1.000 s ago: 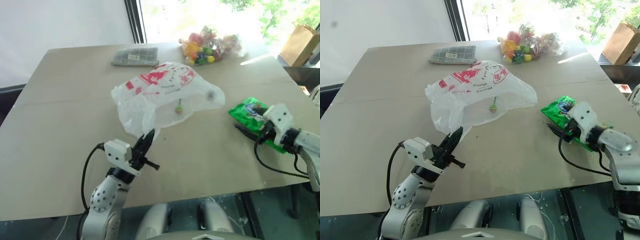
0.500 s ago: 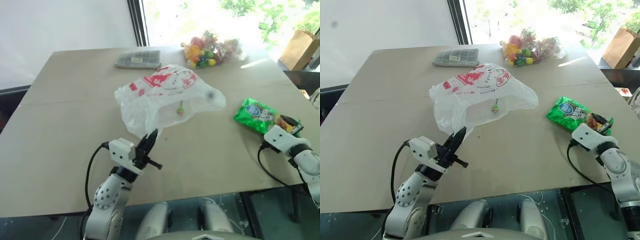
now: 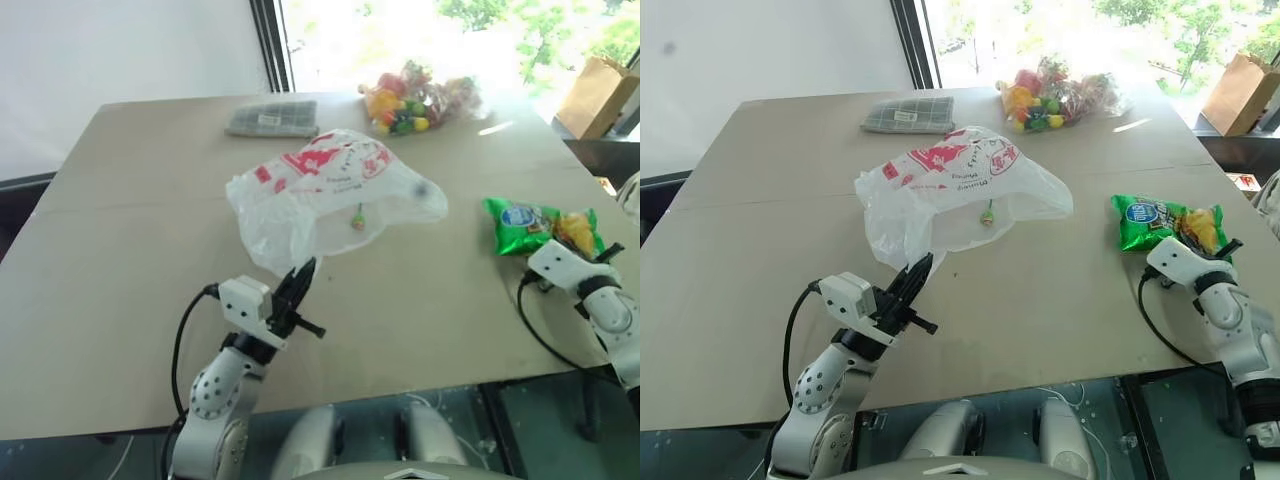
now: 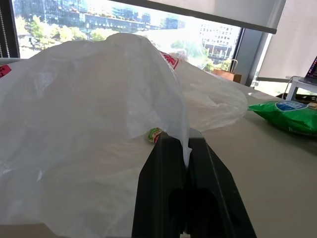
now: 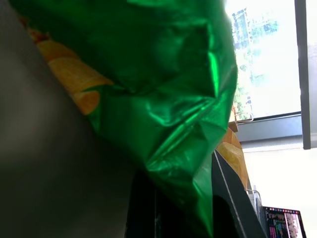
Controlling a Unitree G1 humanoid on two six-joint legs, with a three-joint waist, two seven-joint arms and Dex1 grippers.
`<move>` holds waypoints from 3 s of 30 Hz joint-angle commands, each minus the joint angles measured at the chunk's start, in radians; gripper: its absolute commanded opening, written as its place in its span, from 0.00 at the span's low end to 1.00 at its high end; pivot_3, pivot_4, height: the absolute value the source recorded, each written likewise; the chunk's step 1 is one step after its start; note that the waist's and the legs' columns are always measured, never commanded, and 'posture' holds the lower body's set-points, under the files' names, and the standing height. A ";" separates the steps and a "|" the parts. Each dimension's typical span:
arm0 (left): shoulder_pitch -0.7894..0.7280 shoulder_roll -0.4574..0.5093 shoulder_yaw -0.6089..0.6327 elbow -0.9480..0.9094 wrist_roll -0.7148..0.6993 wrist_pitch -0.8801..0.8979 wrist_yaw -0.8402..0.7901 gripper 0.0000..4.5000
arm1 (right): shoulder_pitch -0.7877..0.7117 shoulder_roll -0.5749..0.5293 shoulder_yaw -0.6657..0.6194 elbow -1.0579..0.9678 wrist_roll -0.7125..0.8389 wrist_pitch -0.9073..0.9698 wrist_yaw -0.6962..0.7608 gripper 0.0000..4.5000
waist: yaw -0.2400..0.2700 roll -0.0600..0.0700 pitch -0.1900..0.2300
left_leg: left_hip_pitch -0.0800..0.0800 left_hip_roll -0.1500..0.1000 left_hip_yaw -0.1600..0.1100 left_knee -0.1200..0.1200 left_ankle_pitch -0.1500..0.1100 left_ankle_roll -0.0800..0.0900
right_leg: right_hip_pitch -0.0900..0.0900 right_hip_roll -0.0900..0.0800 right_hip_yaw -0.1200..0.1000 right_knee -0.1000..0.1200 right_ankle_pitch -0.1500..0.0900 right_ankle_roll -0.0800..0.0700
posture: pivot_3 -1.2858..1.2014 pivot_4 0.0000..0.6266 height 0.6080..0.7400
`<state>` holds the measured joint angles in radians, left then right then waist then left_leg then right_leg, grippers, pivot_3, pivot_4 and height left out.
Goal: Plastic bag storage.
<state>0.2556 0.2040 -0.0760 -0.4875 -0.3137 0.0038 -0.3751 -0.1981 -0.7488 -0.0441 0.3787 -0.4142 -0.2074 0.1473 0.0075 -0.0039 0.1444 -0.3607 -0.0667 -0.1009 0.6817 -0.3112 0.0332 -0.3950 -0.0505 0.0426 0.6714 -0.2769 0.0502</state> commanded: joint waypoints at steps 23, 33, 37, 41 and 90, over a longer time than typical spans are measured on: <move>-0.021 -0.043 0.012 -0.041 0.012 -0.008 0.073 0.00 | -0.037 0.134 0.112 -0.342 0.359 -0.461 0.244 0.00 | -0.017 0.000 0.001 | -0.001 0.001 -0.001 -0.002 0.000 0.000 | -0.001 0.001 -0.001 -0.001 0.000 0.000 | 0.52 0.24 1.00; -0.019 -0.048 -0.005 -0.049 0.039 -0.017 0.078 0.00 | -0.038 0.228 0.268 -0.362 0.562 -0.427 0.492 0.00 | -0.016 0.001 0.001 | -0.001 0.001 -0.002 -0.002 0.000 0.000 | -0.001 0.000 -0.002 -0.003 0.000 0.000 | 0.52 0.24 1.00; -0.022 -0.051 -0.002 -0.043 0.042 -0.019 0.077 0.00 | -0.015 0.196 0.291 -0.405 0.660 -0.404 0.627 0.00 | -0.017 0.001 0.001 | -0.002 0.000 -0.003 -0.004 0.000 0.001 | -0.001 0.000 -0.002 -0.006 0.000 0.000 | 0.52 0.24 1.00; -0.029 -0.052 -0.001 -0.035 0.043 -0.023 0.071 0.00 | -0.050 0.214 0.309 -0.364 0.700 -0.342 0.712 0.00 | -0.020 0.000 0.001 | -0.001 0.001 -0.003 -0.005 0.000 0.001 | -0.001 0.000 -0.002 -0.006 0.000 0.000 | 0.52 0.24 1.00; -0.049 -0.033 -0.010 -0.040 0.019 0.016 0.046 0.00 | -0.788 0.781 0.323 0.418 0.189 -0.092 0.247 0.79 | -0.048 0.001 0.001 | -0.010 0.000 0.001 -0.010 0.000 0.000 | -0.017 0.000 0.000 -0.002 0.000 0.000 | 0.52 0.24 1.00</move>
<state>0.2045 0.1726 -0.0719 -0.4998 -0.2909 0.0356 -0.3140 -0.9979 0.0468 0.2964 0.8780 -0.2417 -0.3052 0.3872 -0.0409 -0.0028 0.1458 -0.3709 -0.0671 -0.0995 0.6716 -0.3108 0.0326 -0.4126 -0.0501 0.0420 0.6695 -0.2768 0.0498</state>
